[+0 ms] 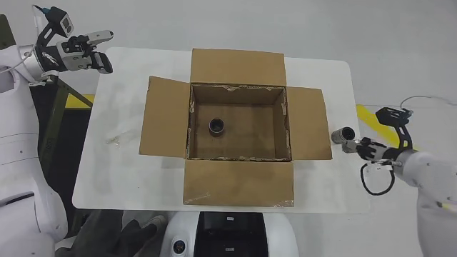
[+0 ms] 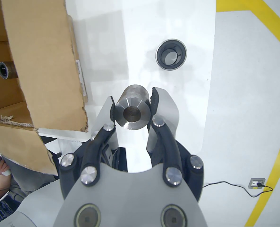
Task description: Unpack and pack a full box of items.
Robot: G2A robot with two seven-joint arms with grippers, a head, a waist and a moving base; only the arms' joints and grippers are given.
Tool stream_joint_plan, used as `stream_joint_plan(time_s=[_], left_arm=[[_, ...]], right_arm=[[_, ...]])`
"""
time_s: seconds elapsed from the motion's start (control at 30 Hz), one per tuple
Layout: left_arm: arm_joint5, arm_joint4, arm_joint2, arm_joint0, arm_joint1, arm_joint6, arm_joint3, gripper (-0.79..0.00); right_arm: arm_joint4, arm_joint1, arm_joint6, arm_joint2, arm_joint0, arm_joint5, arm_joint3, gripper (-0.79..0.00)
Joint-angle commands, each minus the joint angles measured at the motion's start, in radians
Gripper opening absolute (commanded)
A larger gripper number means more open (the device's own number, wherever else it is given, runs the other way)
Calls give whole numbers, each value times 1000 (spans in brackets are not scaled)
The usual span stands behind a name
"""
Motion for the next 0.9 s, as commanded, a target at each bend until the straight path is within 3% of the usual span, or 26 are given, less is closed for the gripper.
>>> stream_joint_plan(time_s=[0.0, 0.47, 0.87], left_arm=[[0, 0, 0, 0, 0, 0, 0, 0], [0, 0, 0, 0, 0, 0, 0, 0], [0, 0, 0, 0, 0, 0, 0, 0]], right_arm=[[-23, 2, -6, -17, -5, -1, 17, -785], [-76, 4, -124, -101, 30, 43, 176, -785], [-69, 7, -150, -139, 83, 70, 289, -785]])
